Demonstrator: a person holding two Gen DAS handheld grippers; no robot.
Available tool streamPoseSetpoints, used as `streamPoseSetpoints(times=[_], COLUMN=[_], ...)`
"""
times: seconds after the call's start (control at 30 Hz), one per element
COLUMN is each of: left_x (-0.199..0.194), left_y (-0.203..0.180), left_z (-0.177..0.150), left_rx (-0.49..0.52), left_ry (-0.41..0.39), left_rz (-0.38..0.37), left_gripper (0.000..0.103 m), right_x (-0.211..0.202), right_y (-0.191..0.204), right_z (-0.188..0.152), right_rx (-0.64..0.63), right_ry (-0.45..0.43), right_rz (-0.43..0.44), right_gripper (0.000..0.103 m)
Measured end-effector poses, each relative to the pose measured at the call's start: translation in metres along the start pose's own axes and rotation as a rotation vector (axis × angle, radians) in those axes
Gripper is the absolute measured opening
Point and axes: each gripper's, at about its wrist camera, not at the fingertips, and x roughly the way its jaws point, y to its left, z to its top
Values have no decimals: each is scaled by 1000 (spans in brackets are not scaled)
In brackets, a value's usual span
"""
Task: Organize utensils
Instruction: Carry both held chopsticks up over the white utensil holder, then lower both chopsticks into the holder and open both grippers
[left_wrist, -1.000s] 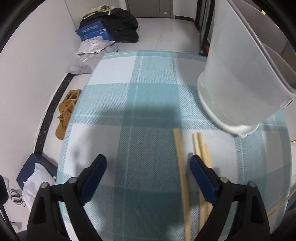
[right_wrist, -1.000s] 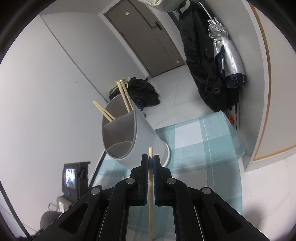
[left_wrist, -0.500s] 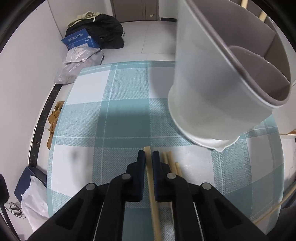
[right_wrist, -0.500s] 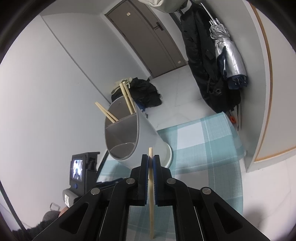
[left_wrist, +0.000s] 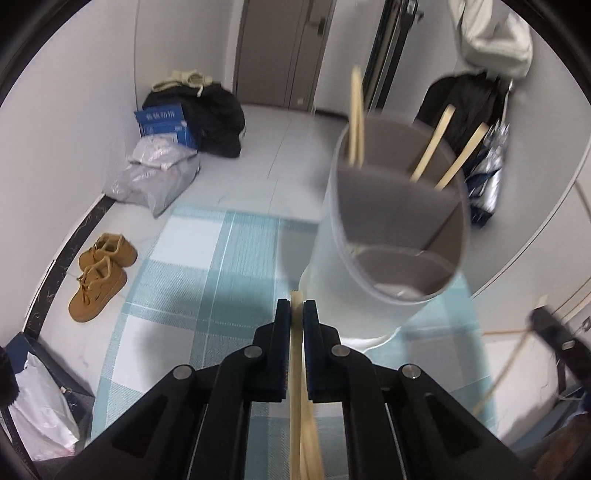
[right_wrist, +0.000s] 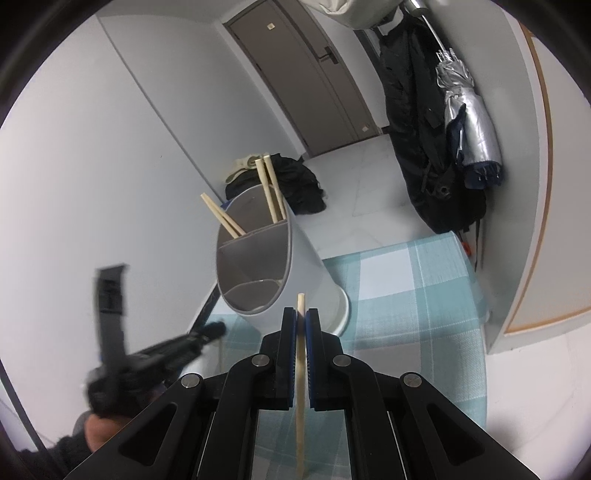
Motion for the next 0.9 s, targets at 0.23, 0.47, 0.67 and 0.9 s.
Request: streamPoseSetpoints(times=[0.23, 0.47, 0.67, 0.9], left_x=[-28, -44, -66, -92], left_y=[-1, 3, 1, -5], left_z=[2, -2, 0, 12], left_rx=[-13, -4, -19, -1], left_ry=[-113, -126, -145, -189], left_rz=[-51, -43, -94, -132], left_gripper=[2, 2, 2, 2], right_x=[-7, -15, -17, -27], right_y=[17, 39, 48, 63], right_z=[-4, -12, -12, -12], right_rx=[-54, -139, -151, -156], right_ry=[-40, -90, -94, -117], right_rz=[16, 22, 28, 31], right_gripper=[4, 4, 4, 4])
